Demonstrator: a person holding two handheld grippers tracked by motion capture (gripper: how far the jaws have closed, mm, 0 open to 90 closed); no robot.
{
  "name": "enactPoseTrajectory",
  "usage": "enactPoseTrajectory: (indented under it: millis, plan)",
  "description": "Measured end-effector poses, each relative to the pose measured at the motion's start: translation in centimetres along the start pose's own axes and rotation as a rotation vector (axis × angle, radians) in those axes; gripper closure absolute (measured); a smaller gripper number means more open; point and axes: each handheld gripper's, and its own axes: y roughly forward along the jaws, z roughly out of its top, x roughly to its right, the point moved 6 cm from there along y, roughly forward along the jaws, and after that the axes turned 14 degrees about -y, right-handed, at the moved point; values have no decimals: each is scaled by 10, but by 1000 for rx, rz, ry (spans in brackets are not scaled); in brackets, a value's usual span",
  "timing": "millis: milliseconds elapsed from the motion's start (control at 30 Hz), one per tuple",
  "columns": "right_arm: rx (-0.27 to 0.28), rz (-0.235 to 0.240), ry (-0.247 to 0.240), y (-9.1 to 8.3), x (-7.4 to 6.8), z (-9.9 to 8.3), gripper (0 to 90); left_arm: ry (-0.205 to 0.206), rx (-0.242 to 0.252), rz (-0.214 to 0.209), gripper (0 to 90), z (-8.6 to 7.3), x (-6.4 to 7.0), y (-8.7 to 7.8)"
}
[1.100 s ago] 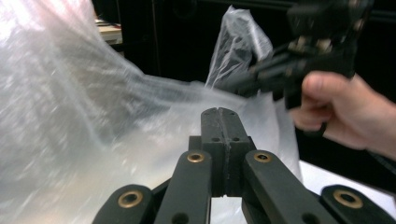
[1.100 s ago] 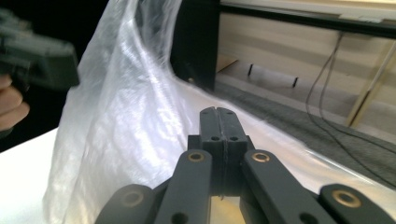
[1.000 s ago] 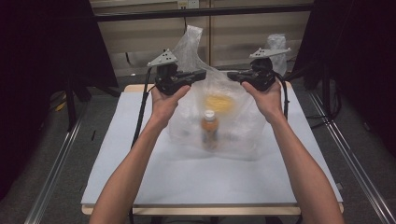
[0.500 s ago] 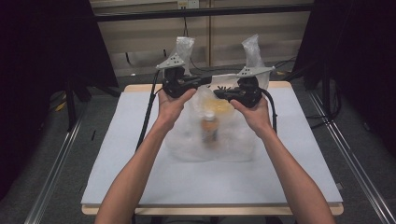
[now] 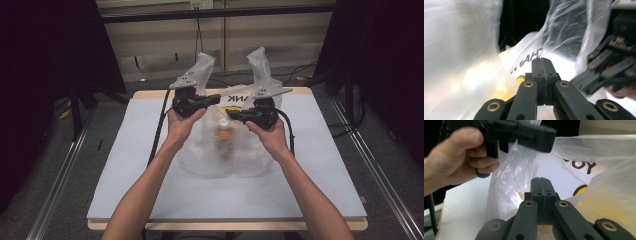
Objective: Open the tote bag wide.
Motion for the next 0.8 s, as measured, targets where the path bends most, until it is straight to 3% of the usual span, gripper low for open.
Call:
enactPoseTrajectory:
  millis: [100,367,467,533,667,800]
  plan:
    - [-17,-8,-10,0,-2,-7,900,-24,-24,6,900,-12,-9,1]
    - [-18,-8,-31,-8,-11,-10,900,-26,-61,2,900,-35,-9,1]
    - [-45,-11,-34,-11,-17,-18,900,-49,-66,5,900,-49,-11,-2]
    - [-52,-10,-19,-12,-19,-23,900,-96,-56,-28,900,-55,-14,-5]
    - [-72,-2,-22,-14,-24,-35,900,-27,-131,17,900,-73,-17,-10]
    - [-86,-5,-10,-15,-24,-47,900,-21,-162,6,900,-88,-17,-13]
